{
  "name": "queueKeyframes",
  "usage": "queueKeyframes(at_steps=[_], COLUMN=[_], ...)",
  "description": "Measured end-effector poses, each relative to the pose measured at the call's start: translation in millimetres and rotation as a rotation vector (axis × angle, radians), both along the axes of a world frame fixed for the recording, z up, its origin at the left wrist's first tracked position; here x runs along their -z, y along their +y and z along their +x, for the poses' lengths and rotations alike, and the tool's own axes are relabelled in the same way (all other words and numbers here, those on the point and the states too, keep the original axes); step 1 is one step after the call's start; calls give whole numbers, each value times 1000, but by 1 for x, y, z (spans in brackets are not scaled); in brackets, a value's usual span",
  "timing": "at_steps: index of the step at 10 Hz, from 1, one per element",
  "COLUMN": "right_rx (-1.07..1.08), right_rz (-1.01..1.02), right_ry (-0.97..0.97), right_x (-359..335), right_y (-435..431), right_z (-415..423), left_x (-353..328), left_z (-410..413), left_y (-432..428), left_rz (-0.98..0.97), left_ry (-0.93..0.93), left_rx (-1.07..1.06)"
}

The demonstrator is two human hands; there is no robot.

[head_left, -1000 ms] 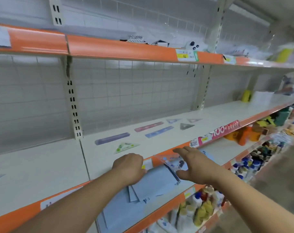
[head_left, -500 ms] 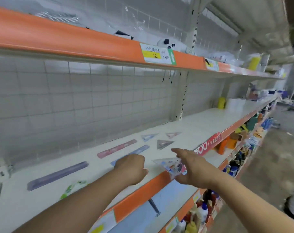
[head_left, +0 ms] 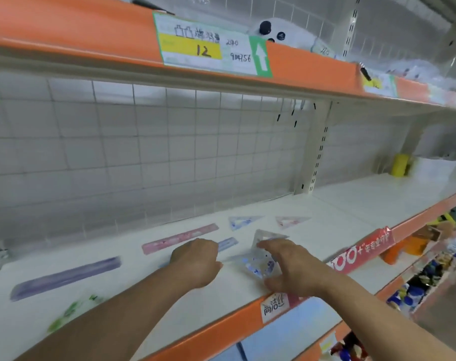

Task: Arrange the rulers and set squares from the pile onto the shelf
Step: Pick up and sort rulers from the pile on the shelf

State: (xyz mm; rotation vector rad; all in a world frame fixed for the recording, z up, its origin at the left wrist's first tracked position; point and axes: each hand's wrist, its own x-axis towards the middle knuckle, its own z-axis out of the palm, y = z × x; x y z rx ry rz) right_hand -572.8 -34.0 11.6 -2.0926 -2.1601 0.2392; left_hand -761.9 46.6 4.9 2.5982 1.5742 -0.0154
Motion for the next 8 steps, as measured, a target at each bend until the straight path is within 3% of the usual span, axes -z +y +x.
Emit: queueKeyframes(at_steps=[4,7,8], right_rx=[-402,-414,-392], right_rz=[-4,74,73], right_ry=[18,94,60], right_x=[13,21,24], right_y=[59,65,63], right_z=[19,-7,-17], left_x=[22,6,12], left_z=[5,24,21], left_y=[-15,-34,-29], left_rz=[-89,-259,-321], left_ry=[-119,-391,-364], left_rx=[-406,-513,-581])
